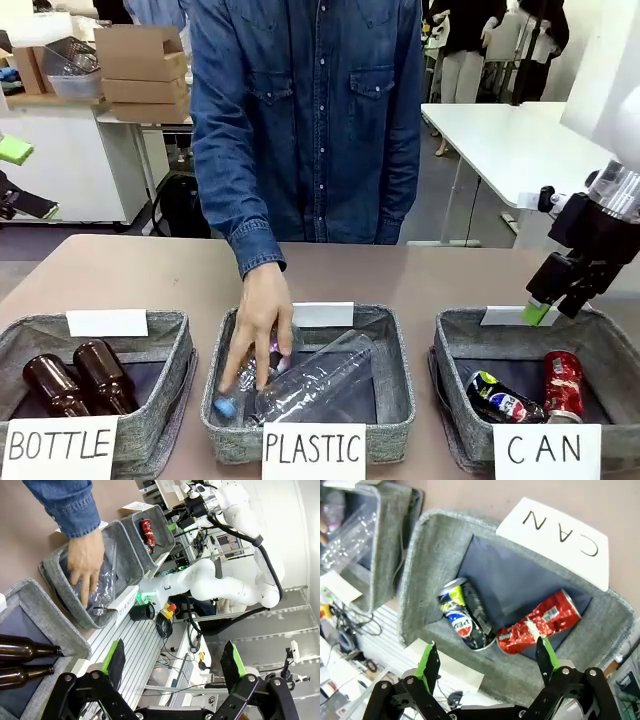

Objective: Sort the can waste into the basket.
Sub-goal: Pick up the can waste from the table and place it in the right Fabric basket.

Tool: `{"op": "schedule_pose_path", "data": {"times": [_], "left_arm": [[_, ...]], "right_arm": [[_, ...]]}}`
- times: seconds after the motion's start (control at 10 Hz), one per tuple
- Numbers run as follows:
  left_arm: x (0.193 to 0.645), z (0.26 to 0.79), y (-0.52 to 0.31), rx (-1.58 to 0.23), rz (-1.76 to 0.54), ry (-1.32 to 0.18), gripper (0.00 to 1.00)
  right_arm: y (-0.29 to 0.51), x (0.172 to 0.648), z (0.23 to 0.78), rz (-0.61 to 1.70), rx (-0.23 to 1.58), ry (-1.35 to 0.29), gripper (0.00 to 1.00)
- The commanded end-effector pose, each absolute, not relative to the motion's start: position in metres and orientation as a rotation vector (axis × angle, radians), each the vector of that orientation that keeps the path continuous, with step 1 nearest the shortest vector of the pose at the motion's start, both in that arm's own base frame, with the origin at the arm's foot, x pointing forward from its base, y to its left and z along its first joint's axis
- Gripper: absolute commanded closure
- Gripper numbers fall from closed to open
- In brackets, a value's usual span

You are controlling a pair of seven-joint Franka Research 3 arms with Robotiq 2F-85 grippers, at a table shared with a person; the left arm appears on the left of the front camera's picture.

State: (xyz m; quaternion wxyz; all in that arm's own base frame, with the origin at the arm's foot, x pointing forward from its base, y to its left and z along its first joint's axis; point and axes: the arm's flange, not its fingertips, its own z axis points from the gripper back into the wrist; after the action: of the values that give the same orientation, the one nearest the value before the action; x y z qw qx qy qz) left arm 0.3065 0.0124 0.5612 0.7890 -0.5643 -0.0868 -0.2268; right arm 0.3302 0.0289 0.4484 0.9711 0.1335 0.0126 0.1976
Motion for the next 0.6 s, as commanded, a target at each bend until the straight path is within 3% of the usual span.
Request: {"op": "schedule_pose_path", "data": {"times": [0.0,0.2,0.4,0.5], "left_arm": [[0.305,0.561,0.015,-1.209,-0.508,-0.186,0.0],[0.305,0.561,0.015,-1.209,-0.508,-0.186,0.0],[0.305,0.561,0.015,-1.209,-0.508,-0.186,0.0],[0.305,0.561,0.015,-1.209,-0.508,-0.186,0.0]], "right_arm": [[0.03,0.338,0.45,0.43,0.295,0.005,0.0],[0.033,0.337,0.451,0.424,0.305,-0.029,0.0],[0.044,0.324,0.467,0.434,0.611,-0.175,0.0],[0.053,0.326,0.478,0.35,0.876,-0.195,0.0]]}}
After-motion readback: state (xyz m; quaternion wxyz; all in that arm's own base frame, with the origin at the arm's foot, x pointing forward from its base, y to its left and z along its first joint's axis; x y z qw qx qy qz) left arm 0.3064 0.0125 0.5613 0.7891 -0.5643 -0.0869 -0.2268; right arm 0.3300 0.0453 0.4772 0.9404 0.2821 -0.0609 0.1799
